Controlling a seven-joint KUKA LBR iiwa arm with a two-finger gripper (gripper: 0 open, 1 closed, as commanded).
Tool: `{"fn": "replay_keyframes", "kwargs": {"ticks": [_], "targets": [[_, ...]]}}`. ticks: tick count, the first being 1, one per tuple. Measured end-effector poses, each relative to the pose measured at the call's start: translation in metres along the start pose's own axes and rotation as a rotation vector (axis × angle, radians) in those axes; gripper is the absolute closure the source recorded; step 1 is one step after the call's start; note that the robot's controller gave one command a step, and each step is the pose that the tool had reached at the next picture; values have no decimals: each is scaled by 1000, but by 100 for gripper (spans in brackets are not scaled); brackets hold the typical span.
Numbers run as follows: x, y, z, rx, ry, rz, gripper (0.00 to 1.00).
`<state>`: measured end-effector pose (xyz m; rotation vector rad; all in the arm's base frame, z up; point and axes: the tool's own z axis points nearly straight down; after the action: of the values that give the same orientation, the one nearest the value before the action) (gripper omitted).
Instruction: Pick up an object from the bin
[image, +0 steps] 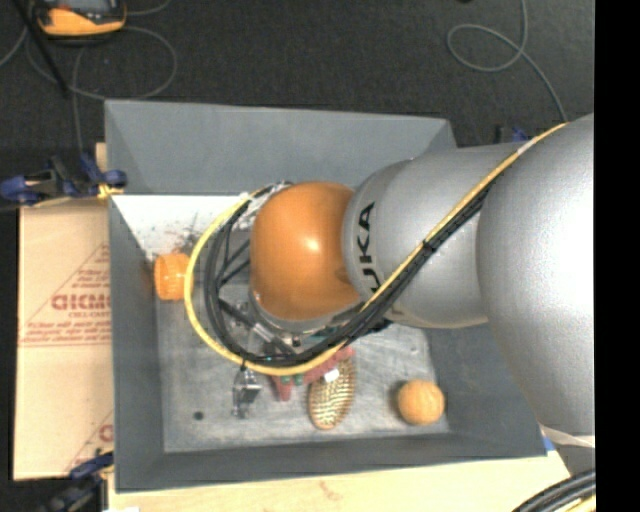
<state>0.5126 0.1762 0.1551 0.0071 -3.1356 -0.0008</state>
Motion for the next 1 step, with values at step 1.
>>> {"fn": "replay_keyframes", "kwargs": {"ticks": [1], "targets": [[-2,-1,-4,-2,-8,3,0]]}}
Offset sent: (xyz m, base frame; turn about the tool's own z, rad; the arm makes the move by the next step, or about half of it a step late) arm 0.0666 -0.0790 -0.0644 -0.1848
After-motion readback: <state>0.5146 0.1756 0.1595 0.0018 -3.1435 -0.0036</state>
